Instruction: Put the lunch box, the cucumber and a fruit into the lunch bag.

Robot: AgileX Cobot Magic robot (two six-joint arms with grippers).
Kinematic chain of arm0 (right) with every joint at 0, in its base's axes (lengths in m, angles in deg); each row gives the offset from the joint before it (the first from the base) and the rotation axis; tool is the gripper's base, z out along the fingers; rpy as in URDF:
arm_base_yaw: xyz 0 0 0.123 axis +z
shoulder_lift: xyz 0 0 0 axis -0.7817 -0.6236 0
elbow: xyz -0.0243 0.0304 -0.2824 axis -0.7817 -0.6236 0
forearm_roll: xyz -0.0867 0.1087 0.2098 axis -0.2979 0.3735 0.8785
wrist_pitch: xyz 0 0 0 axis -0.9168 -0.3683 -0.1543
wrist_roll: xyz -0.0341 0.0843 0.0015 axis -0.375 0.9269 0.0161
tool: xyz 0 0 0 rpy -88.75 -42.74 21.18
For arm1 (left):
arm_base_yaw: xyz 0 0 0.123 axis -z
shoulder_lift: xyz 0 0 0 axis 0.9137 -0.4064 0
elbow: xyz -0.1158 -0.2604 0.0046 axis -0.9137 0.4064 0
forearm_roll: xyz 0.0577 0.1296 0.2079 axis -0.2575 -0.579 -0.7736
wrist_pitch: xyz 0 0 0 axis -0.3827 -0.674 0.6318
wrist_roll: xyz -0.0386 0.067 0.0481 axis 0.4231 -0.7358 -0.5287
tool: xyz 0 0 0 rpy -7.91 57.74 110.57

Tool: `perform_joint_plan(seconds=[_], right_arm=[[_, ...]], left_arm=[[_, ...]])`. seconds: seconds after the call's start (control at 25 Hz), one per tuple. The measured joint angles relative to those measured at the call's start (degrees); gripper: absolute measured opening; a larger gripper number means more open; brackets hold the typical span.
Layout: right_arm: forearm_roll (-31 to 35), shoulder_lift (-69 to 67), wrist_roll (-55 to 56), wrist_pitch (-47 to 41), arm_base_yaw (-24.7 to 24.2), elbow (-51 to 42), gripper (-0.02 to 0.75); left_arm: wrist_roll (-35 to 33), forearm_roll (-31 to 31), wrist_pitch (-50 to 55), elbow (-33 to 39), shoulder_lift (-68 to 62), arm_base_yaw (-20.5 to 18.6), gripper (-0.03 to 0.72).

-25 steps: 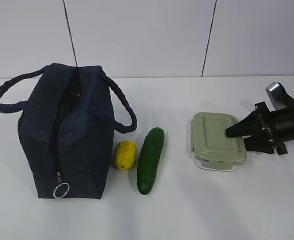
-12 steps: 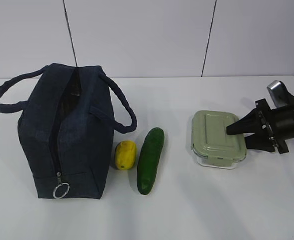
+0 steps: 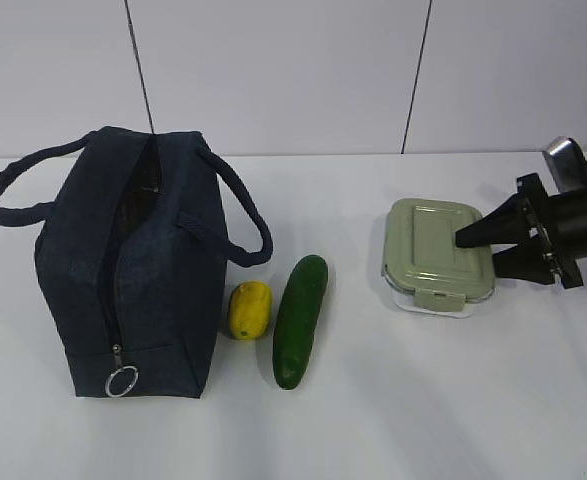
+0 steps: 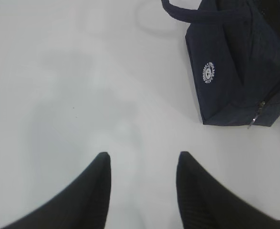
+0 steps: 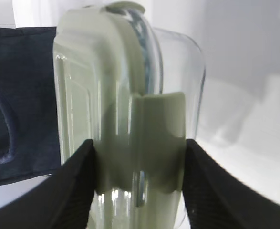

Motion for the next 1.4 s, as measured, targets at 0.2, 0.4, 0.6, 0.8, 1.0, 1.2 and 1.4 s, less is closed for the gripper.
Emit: perform_joint_plan(seconds=[0.2, 0.4, 0.6, 0.8, 1.0, 1.2, 1.4], right_arm=[[-0.12, 1.10, 0.47, 0.00, 2.49, 0.00, 0.379], [-0.24, 1.85, 1.73, -0.10, 2.98, 0.00, 0.379], [-0.33, 3.92, 3.02, -0.10, 2.98, 0.00, 0.378], [-0.33, 5.30, 4.51, -0.22, 2.98, 0.00, 0.378], [-0.33, 5.30, 5.23, -0.22, 3.01, 0.00, 0.378], [-0.33, 6.02, 5.48, -0.22, 3.97, 0.00, 0.378], [-0.22, 7.23, 5.48, -0.55, 4.18, 0.00, 0.378]], left_arm=[[0.00, 0.00, 0.33, -0.23, -2.53, 0.00, 0.326], [0.00, 0.00, 0.33, -0.71, -3.36, 0.00, 0.326], [0.00, 0.00, 0.33, -0.71, -3.36, 0.00, 0.326], [0.00, 0.52, 0.23, -1.83, -3.36, 0.00, 0.326], [0.00, 2.16, -0.17, -5.07, -6.44, 0.00, 0.326], [0.00, 4.41, -1.94, -8.87, -14.10, 0.00, 0.326], [0.00, 10.58, -6.36, -13.07, -23.84, 0.00, 0.326]])
